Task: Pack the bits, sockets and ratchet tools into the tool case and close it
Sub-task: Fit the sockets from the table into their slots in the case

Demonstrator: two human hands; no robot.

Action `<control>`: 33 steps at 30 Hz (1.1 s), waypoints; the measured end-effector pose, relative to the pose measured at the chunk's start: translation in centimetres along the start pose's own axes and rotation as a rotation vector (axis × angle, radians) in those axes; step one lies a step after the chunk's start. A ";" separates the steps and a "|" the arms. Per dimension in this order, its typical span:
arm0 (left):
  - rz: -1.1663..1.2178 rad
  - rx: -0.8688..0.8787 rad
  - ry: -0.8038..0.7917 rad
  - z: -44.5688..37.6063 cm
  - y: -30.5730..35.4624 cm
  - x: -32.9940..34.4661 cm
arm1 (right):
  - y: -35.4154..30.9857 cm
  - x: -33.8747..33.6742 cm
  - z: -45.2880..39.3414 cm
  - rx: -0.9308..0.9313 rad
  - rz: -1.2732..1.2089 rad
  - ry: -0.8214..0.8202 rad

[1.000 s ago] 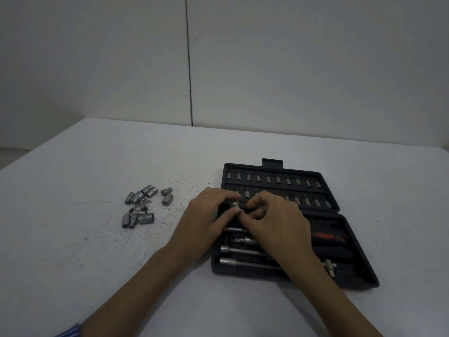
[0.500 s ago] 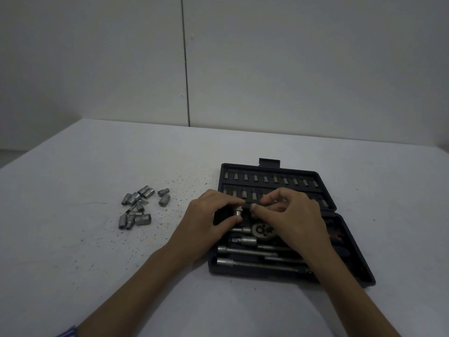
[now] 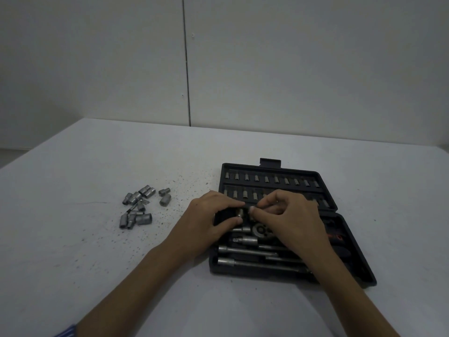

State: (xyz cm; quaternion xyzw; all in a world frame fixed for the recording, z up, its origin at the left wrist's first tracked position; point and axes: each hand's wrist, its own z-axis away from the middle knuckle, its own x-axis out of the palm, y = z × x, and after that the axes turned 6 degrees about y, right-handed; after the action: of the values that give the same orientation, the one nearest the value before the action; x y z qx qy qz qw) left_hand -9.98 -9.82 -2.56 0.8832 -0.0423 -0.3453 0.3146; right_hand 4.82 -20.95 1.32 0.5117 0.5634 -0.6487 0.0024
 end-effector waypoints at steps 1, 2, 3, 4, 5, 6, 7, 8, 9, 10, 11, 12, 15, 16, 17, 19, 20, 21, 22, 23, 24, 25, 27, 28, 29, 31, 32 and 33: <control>0.000 0.002 -0.003 0.0 0.0 0.0 | 0.0 0.0 0.0 -0.004 -0.001 0.001; -0.003 0.001 -0.006 0.0 -0.1 0.0 | 0.0 0.1 0.0 -0.007 0.000 0.000; -0.008 -0.001 -0.009 0.0 -0.1 0.0 | 0.0 0.1 0.1 -0.011 0.003 0.000; -0.010 -0.001 -0.011 0.1 -0.1 0.0 | 0.0 0.1 0.1 -0.014 0.006 -0.001; -0.009 0.001 -0.009 0.1 -0.1 0.1 | 0.0 0.2 0.1 -0.017 0.009 -0.001; -0.004 0.002 -0.007 0.1 0.0 0.1 | -0.1 0.2 0.2 -0.022 0.014 -0.003; 0.002 -0.001 -0.006 0.1 0.0 0.1 | 0.0 0.3 0.2 -0.027 0.023 -0.004; 0.007 -0.007 -0.006 0.2 0.1 0.1 | 0.0 0.3 0.2 -0.034 0.035 -0.004; 0.010 -0.012 -0.007 0.2 0.1 0.1 | 0.0 0.3 0.2 -0.042 0.046 -0.001; 0.009 -0.019 -0.006 0.2 0.1 0.1 | 0.1 0.2 0.2 -0.050 0.053 0.000; 0.007 -0.025 -0.006 0.2 0.1 0.1 | 0.1 0.1 0.1 -0.050 0.052 0.002; 0.005 -0.029 -0.005 0.2 0.1 0.1 | 0.2 0.0 0.0 -0.045 0.046 0.001; 0.003 -0.023 0.009 0.3 0.1 0.2 | 0.3 -0.4 -0.2 -0.033 0.036 -0.019; 0.003 -0.021 0.011 0.3 0.1 0.2 | 0.3 -0.4 -0.2 -0.034 0.040 -0.036; 0.000 -0.019 0.010 0.3 0.1 0.2 | 0.3 -0.3 -0.2 -0.038 0.046 -0.053; -0.008 -0.017 0.006 0.3 -0.1 0.3 | 0.3 -0.1 -0.1 -0.049 0.059 -0.071; -0.012 -0.015 0.004 0.3 -0.1 0.3 | 0.4 0.0 -0.1 -0.052 0.063 -0.072; -0.016 -0.014 0.004 0.3 -0.1 0.4 | 0.4 0.0 -0.1 -0.053 0.065 -0.072; -0.020 -0.014 0.005 0.3 -0.1 0.4 | 0.4 0.0 -0.1 -0.053 0.064 -0.073; -0.024 -0.013 0.007 0.3 -0.1 0.4 | 0.3 0.0 -0.1 -0.053 0.061 -0.073; -0.028 -0.012 0.008 0.3 -0.1 0.4 | 0.3 -0.1 -0.1 -0.054 0.058 -0.068; -0.032 -0.009 0.009 0.3 -0.1 0.4 | 0.3 -0.1 -0.1 -0.056 0.056 -0.060; -0.036 -0.005 0.005 0.3 -0.1 0.4 | 0.3 -0.1 -0.1 -0.065 0.059 -0.051; -0.038 -0.005 0.002 0.3 -0.1 0.4 | 0.3 -0.1 0.0 -0.073 0.065 -0.053; -0.041 -0.006 -0.001 0.3 -0.1 0.4 | 0.3 0.0 0.0 -0.079 0.072 -0.056; -0.044 -0.007 -0.006 0.3 -0.2 0.4 | 0.3 0.0 0.0 -0.091 0.082 -0.053; -0.045 -0.008 -0.009 0.3 -0.2 0.4 | 0.2 0.1 0.0 -0.095 0.089 -0.048; -0.049 -0.008 -0.011 0.3 -0.2 0.4 | 0.2 0.1 0.1 -0.101 0.097 -0.043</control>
State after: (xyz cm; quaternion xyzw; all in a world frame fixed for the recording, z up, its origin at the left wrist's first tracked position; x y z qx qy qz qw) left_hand -9.92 -9.97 -3.07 0.8809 -0.0209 -0.3577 0.3092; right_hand 4.90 -21.05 1.09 0.5234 0.5698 -0.6294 0.0717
